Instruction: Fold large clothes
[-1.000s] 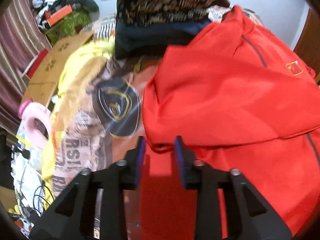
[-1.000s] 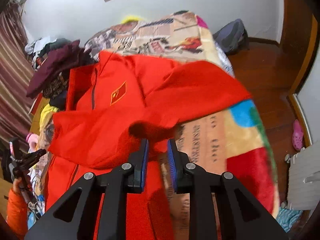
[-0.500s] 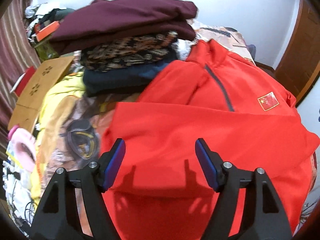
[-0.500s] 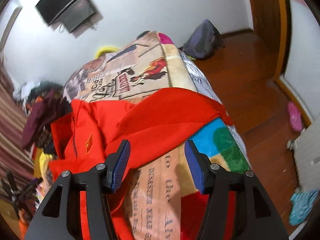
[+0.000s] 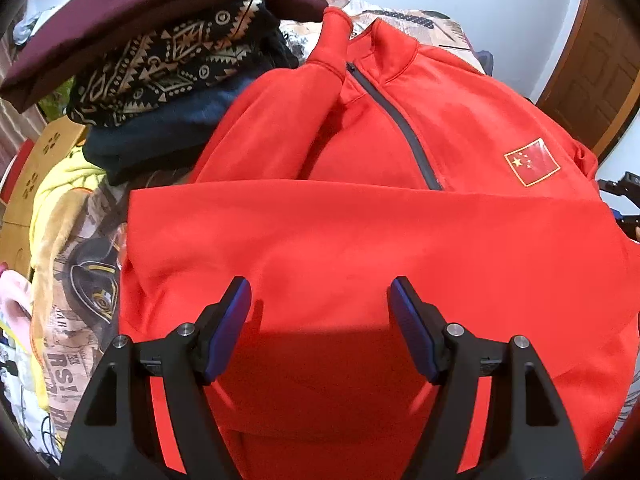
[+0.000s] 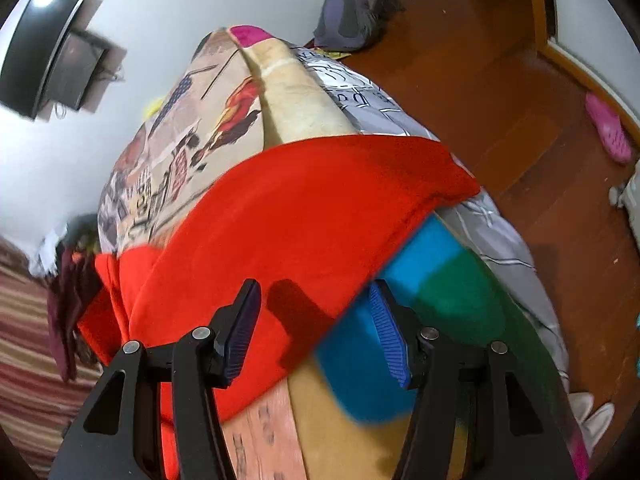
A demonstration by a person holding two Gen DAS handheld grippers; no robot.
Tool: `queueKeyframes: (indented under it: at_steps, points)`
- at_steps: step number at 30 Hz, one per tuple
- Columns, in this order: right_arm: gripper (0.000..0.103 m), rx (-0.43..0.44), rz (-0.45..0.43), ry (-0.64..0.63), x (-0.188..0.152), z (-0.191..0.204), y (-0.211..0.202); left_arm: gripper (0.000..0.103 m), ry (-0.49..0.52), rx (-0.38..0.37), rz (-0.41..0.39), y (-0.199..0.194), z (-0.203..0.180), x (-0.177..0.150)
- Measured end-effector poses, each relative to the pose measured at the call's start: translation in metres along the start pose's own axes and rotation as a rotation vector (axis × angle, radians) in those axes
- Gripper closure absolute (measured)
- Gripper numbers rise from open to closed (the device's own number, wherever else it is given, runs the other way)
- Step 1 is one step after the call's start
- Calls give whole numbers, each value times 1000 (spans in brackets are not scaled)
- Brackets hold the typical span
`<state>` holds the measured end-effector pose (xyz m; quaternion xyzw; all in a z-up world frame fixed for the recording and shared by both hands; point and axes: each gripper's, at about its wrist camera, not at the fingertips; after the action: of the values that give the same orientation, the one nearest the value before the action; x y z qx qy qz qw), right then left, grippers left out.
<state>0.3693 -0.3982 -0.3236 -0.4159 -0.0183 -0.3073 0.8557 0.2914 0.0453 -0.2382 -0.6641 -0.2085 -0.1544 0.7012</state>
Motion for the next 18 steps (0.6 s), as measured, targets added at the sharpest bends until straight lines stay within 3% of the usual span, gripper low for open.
queueKeyframes:
  at_steps: [5,7,9,11,15,18]
  points:
    - [52,-31,-35,-19,15,4,10,32,-14,15,5,3,5,1]
    - [63,-41,-55,-32,17,7,10,32,-19,19,5,3,7,1]
    - [85,-42,-68,-49,18,8,6,32,-21,25,2,1,8,1]
    - [92,-30,-94,-66,16,12,-5,32,-22,28,-6,-3,9,1]
    - [96,-36,-169,-178,11,37,-37,32,-13,32,-29,-13,8,1]
    - [96,-38,-240,-324,0,76,-72,32,8,40,-52,-23,6,0]
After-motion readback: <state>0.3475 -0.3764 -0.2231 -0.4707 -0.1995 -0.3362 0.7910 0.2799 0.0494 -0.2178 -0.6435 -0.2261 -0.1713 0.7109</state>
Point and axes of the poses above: each gripper's, at about its wrist camera, not at the fingertips, and y roughly the way its jaws point, z to its left, x to its top, and after that the axes turned 4 degrees about x, right-handed
